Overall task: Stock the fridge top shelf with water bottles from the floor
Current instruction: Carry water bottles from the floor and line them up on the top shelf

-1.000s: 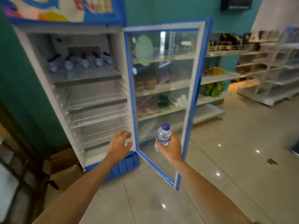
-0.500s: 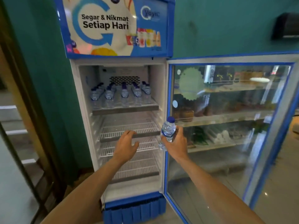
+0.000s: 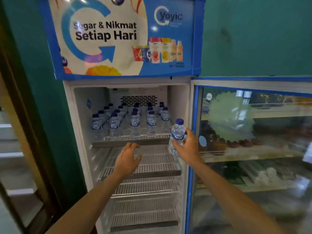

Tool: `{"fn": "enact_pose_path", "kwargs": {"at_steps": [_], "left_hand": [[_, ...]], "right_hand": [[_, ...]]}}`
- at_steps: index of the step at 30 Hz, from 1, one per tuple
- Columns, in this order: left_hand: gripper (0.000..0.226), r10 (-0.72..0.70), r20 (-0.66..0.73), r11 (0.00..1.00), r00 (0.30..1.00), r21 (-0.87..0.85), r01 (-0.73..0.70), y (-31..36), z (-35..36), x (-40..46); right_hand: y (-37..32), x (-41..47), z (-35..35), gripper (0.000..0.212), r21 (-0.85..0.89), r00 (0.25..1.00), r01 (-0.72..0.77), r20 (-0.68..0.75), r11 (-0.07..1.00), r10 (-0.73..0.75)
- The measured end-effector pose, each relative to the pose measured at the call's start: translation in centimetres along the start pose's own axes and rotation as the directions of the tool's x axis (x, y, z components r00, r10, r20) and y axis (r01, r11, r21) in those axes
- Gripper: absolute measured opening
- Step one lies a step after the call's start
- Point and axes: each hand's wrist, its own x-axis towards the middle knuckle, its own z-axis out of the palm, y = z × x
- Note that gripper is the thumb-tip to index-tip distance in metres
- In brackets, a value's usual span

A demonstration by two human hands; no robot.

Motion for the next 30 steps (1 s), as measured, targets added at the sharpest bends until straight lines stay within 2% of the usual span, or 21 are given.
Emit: {"fn": "enact_pose_path", "kwargs": {"at_steps": [8,10,12,15,23,28,30], "left_hand": [[0.036,0.001,-0.031,1.000,1.000,0.020,0.000,-3.4,3.0,8.5],[0.036,0.056,-0.038,0.998,0.998,0.039,-0.055,-4.4,3.7,10.2],[0.036,0.104,-0.024,0.993,0.994,0.058,-0.103,-5.4,4.4,11.8],[0.034,0.088,0.015,0.994,0.996,0.066,-0.089,-6.7,5.4,13.5],[0.025,0.126,0.091,0.987,0.988,0.085,-0.134,-10.2,8.5,14.5],[0.020,0.134,0.068,0.990,0.989,0.040,-0.136,-10.6,9.6,14.1],[0.017,0.129,0.056,0.991,0.990,0.037,-0.131,-10.4,9.7,14.0]], "right_hand": [[3.0,8.0,4.4,0.057,-0.062,0.999,0.023,0.031,0.998,-0.021],[3.5,10.0,5.5,0.054,-0.059,0.999,0.020,0.027,0.998,-0.019],[4.0,11.9,6.5,0.053,-0.047,1.000,-0.001,0.021,0.999,0.002],[4.9,13.8,7.9,0.055,-0.042,0.999,-0.033,0.025,0.999,0.034],[9.0,14.7,11.2,0.061,-0.043,0.989,-0.120,0.082,0.992,0.123],[9.6,14.5,12.0,0.056,-0.002,0.988,-0.143,0.060,0.990,0.143],[9.7,14.4,12.1,0.065,-0.004,0.986,-0.155,0.057,0.988,0.155]]}}
